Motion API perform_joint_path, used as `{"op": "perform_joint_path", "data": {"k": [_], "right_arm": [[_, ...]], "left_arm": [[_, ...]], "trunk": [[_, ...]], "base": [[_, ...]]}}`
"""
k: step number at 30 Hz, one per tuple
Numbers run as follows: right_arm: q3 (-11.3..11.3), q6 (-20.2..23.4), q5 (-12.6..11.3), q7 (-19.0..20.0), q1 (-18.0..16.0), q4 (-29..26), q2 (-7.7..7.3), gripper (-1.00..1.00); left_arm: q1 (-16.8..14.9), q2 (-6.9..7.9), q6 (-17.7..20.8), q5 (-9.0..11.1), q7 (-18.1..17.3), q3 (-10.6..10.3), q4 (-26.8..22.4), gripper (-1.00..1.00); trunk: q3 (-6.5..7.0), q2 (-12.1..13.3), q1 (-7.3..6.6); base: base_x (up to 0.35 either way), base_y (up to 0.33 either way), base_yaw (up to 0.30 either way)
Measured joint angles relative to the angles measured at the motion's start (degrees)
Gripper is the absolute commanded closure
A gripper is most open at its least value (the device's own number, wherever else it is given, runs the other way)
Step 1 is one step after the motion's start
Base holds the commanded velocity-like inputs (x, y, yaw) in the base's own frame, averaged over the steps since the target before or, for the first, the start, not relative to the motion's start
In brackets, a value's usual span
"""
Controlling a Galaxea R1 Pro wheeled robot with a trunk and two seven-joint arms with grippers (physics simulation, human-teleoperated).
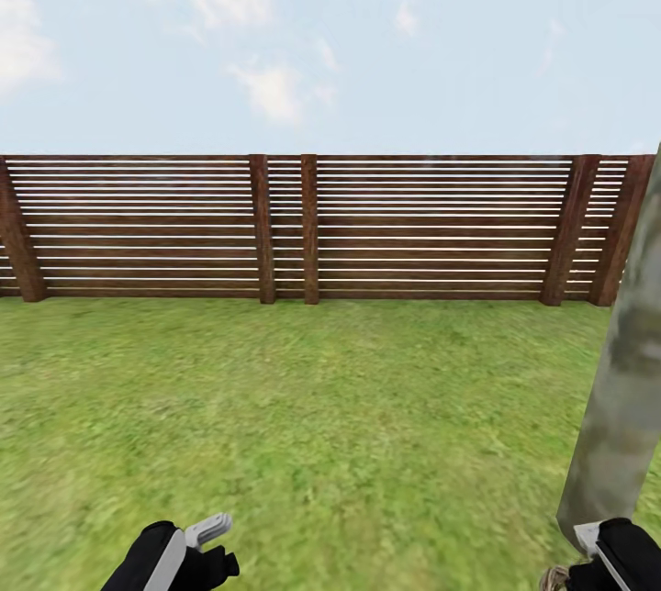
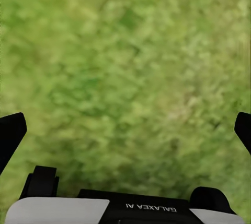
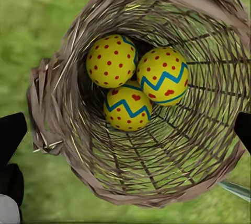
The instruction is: Take the three Easter eggs out of the wicker basket on the lawn in the garden, then place them on the lawn next to a single tree (choose any tree) so that all three eggs are next to the same tree and none are left in the basket.
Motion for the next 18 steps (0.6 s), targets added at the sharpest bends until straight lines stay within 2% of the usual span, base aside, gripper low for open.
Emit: {"op": "perform_joint_path", "data": {"k": [14, 18], "right_arm": [[0.2, 0.0, 0.1, 0.2, 0.0, 0.3, 0.49, -1.00], [0.2, 0.0, 0.1, 0.2, 0.0, 0.3, 0.49, -1.00]], "left_arm": [[0.0, -0.02, 0.0, 0.0, -0.1, 0.0, 0.2, -1.00], [0.0, 0.07, 0.0, 0.1, -0.1, 0.0, 0.1, -1.00]], "trunk": [[0.00, 0.0, 0.00], [0.00, 0.0, -0.02]], "base": [[0.001, 0.000, 0.000], [0.142, -0.122, 0.000]]}}
